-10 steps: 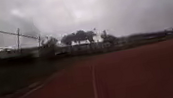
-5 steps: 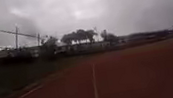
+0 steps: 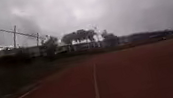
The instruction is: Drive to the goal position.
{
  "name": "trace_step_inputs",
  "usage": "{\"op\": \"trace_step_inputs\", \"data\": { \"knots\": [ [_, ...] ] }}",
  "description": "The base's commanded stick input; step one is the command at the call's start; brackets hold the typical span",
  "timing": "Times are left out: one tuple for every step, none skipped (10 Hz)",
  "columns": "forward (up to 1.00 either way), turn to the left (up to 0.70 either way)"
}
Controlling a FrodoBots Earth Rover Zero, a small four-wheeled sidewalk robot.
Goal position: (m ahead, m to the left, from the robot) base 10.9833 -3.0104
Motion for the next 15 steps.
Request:
{"op": "trace_step_inputs", "data": {
  "knots": [
    [0.50,0.00],
    [0.50,0.00],
    [0.50,0.00],
    [0.50,0.00],
    [0.50,0.00],
    [0.50,0.00],
    [0.50,0.00],
    [0.50,0.00],
    [0.50,0.00],
    [0.50,0.00],
    [0.50,0.00],
    [0.50,0.00],
    [0.50,0.00],
    [0.50,0.00],
    [0.50,0.00]
  ]
}}
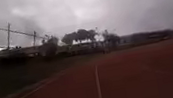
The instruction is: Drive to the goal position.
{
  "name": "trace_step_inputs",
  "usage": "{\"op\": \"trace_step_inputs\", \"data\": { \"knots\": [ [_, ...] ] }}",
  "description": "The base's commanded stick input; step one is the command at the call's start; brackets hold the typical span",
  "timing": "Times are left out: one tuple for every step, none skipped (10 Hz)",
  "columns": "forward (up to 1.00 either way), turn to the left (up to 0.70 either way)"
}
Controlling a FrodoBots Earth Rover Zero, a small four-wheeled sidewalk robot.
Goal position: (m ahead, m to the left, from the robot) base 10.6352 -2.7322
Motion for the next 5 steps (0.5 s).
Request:
{"op": "trace_step_inputs", "data": {
  "knots": [
    [0.50,0.00],
    [0.50,0.00],
    [0.50,0.00],
    [0.50,0.00],
    [0.50,0.00]
  ]
}}
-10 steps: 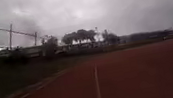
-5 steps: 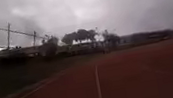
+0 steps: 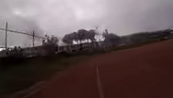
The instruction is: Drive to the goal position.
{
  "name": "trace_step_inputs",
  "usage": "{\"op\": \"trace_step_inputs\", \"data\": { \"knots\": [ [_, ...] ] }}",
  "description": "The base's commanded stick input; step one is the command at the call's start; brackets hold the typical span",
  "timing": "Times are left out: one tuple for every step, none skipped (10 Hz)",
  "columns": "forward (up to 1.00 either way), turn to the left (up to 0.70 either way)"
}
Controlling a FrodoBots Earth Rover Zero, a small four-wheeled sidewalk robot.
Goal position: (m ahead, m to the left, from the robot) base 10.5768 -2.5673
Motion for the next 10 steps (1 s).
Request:
{"op": "trace_step_inputs", "data": {
  "knots": [
    [0.50,0.00],
    [0.50,0.00],
    [0.50,0.00],
    [0.50,0.00],
    [0.50,0.00],
    [0.50,0.00],
    [0.50,0.00],
    [0.50,0.00],
    [0.50,0.00],
    [0.50,0.00]
  ]
}}
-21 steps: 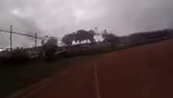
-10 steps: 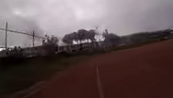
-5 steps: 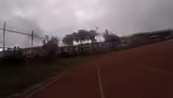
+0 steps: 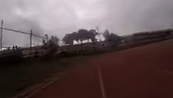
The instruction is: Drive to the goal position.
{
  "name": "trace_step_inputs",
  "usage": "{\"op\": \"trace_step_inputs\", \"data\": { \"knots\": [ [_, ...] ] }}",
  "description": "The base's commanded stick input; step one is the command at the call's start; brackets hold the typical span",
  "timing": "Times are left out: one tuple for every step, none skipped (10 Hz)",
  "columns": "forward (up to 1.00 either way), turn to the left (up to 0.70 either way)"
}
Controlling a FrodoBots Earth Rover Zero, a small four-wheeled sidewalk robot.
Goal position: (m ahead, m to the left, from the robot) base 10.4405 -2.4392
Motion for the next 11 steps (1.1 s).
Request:
{"op": "trace_step_inputs", "data": {
  "knots": [
    [0.50,0.00],
    [0.50,0.00],
    [0.50,0.00],
    [0.50,0.00],
    [0.50,0.00],
    [0.50,0.00],
    [0.50,0.00],
    [0.50,0.00],
    [0.50,0.00],
    [0.50,0.00],
    [0.50,0.00]
  ]
}}
